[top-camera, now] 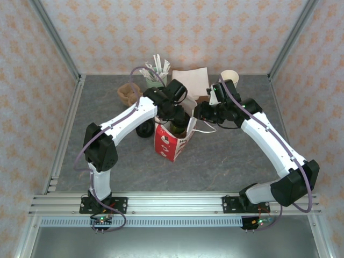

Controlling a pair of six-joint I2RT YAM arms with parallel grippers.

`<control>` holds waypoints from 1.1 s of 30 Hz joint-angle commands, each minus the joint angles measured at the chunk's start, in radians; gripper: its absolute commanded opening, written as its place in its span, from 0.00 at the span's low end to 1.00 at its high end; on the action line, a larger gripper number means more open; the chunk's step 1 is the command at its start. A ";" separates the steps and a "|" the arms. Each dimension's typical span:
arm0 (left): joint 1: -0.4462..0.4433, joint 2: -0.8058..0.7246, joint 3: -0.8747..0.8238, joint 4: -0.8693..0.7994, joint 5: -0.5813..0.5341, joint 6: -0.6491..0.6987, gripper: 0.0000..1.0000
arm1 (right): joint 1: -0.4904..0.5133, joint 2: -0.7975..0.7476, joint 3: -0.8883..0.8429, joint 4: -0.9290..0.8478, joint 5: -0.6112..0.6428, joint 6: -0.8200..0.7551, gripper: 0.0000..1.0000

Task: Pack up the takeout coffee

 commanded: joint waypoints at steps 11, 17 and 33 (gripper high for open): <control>0.016 0.078 0.067 0.029 0.033 0.013 0.38 | 0.002 0.016 0.042 -0.032 0.004 -0.020 0.34; 0.018 0.080 0.031 0.013 0.008 0.016 0.38 | 0.002 0.014 0.044 -0.038 0.007 -0.023 0.35; 0.012 0.079 -0.061 0.051 0.017 0.016 0.38 | -0.010 0.019 0.041 -0.036 0.000 -0.024 0.35</control>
